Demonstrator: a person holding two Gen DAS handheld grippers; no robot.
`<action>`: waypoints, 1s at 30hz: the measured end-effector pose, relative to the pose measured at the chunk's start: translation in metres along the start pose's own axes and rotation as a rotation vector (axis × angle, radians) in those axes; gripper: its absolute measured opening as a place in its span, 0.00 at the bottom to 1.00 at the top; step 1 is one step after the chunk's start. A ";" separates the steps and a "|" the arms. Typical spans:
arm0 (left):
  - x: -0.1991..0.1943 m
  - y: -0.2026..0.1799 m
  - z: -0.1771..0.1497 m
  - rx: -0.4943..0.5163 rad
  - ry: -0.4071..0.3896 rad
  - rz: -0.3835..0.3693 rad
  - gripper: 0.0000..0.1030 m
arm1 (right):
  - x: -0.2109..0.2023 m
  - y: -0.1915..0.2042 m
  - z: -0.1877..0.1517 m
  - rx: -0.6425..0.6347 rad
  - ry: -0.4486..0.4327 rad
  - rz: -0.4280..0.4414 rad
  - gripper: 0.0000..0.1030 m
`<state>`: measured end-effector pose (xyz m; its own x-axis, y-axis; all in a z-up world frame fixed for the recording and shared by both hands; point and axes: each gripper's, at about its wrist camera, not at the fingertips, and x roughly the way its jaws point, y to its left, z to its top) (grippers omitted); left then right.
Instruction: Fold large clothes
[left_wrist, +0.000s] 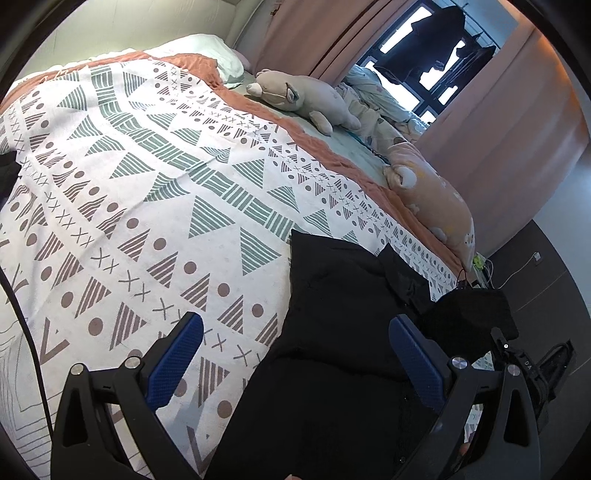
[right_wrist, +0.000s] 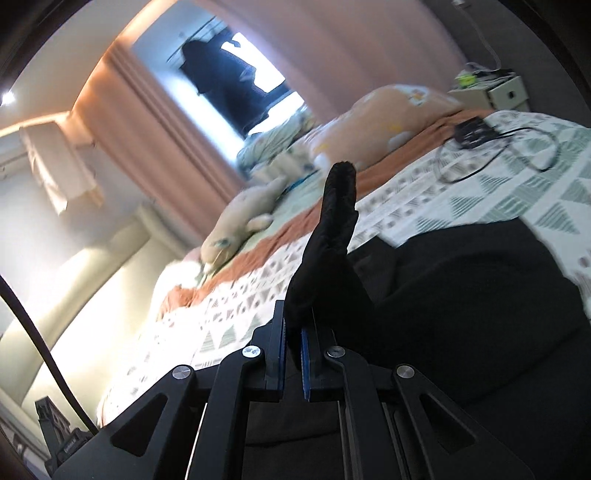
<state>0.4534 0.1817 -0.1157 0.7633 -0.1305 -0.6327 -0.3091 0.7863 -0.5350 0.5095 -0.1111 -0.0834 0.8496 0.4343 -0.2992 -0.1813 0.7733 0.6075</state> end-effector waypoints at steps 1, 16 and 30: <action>-0.001 0.003 0.001 -0.011 -0.001 0.000 1.00 | 0.010 0.007 -0.002 -0.012 0.015 0.003 0.03; -0.005 0.015 0.006 -0.042 -0.007 0.003 1.00 | 0.148 0.013 -0.049 0.109 0.445 0.179 0.85; -0.013 -0.021 -0.010 0.060 0.005 -0.001 1.00 | 0.080 -0.032 -0.018 0.083 0.342 0.005 0.85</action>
<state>0.4445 0.1606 -0.1021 0.7606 -0.1338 -0.6353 -0.2741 0.8208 -0.5011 0.5747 -0.0927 -0.1397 0.6310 0.5786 -0.5168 -0.1326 0.7367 0.6631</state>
